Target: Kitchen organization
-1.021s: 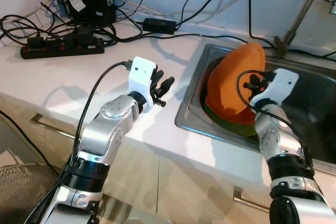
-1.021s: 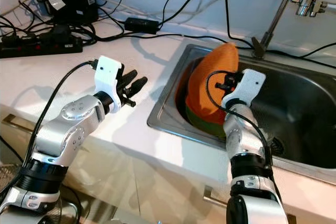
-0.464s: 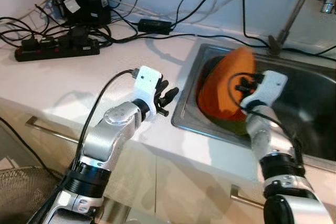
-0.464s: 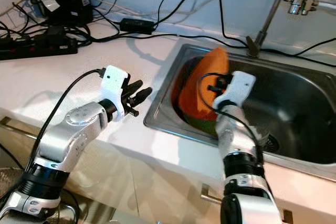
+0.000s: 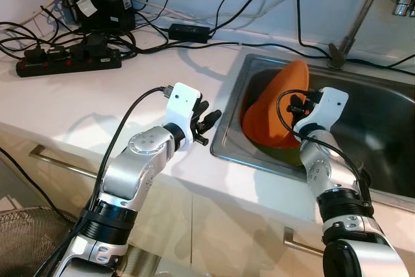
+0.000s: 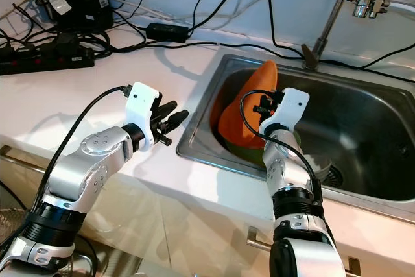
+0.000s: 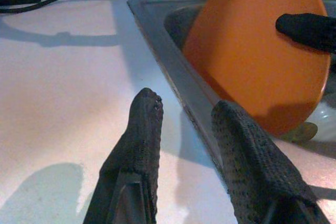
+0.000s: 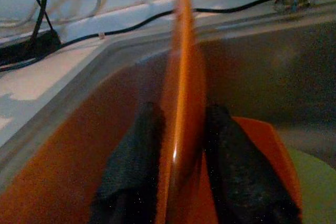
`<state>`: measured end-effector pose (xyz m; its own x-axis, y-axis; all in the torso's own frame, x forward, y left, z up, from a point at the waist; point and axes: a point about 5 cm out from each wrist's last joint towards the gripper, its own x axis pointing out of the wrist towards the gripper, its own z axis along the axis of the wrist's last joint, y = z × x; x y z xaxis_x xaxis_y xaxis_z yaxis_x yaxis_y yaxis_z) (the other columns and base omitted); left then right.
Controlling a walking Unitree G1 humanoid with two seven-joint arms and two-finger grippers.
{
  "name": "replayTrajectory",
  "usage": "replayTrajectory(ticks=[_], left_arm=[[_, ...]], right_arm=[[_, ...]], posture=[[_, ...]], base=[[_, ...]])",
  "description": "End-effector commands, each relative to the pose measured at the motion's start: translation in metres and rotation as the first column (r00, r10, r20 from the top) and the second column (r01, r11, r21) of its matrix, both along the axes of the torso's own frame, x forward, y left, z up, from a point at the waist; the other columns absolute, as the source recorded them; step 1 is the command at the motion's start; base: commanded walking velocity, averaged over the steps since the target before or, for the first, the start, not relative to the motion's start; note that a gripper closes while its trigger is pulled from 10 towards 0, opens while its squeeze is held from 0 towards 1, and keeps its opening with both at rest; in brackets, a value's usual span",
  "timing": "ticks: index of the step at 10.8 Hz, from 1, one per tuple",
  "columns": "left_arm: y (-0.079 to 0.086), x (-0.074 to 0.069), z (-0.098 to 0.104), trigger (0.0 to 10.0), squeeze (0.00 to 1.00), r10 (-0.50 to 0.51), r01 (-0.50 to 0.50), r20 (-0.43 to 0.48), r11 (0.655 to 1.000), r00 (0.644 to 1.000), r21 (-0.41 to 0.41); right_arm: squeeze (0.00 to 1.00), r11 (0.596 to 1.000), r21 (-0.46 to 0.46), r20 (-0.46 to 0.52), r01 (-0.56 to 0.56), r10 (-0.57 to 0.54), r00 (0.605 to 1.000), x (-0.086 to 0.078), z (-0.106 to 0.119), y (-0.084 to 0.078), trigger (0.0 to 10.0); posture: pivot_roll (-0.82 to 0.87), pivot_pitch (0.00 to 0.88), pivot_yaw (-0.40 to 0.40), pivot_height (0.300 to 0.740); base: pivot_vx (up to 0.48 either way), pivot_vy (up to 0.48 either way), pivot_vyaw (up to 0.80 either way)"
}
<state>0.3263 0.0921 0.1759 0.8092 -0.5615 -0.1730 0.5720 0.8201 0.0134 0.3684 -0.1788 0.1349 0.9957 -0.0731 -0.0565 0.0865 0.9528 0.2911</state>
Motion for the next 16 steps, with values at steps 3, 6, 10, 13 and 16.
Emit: replayTrajectory(ticks=[3,6,10,13,16], left_arm=[[-0.0022,-0.0025,0.0039,10.0,0.0,-0.024,0.024,0.014,1.0,1.0,0.013],[-0.0023,-0.0025,0.0035,10.0,0.0,-0.029,0.029,0.01,0.999,1.0,0.021],[-0.0019,-0.0026,0.0025,10.0,0.0,-0.032,0.032,0.004,0.999,0.999,0.035],[-0.0018,-0.0023,0.0029,10.0,0.0,-0.033,0.033,0.001,0.999,0.999,0.032],[-0.0008,-0.0015,0.004,10.0,0.0,-0.027,0.028,-0.002,0.999,1.0,0.022]], right_arm=[[0.0,0.996,-0.086,0.009,0.009,-0.009,1.0,0.0031,0.0063,-0.0015,10.0],[0.0,0.967,-0.255,0.001,0.02,-0.02,1.0,0.0026,0.0062,-0.0044,10.0],[0.29,0.883,-0.469,-0.004,0.031,-0.038,0.999,0.0027,0.0069,-0.0072,10.0],[0.0,0.899,-0.435,0.007,0.04,-0.04,0.999,0.0035,0.0096,-0.0051,10.0],[1.0,0.958,-0.281,0.002,0.058,-0.06,0.998,0.0046,0.0108,-0.0072,10.0]], posture=[[0.23,0.012,-0.027,0.74],[0.22,0.019,-0.025,0.74],[0.22,0.02,-0.023,0.74],[0.22,0.022,-0.022,0.74],[0.22,0.023,-0.022,0.74]], base=[[0.0,0.0,0.0],[0.0,0.0,0.0],[0.0,0.0,0.0],[0.0,0.0,0.0],[0.0,0.0,0.0]])
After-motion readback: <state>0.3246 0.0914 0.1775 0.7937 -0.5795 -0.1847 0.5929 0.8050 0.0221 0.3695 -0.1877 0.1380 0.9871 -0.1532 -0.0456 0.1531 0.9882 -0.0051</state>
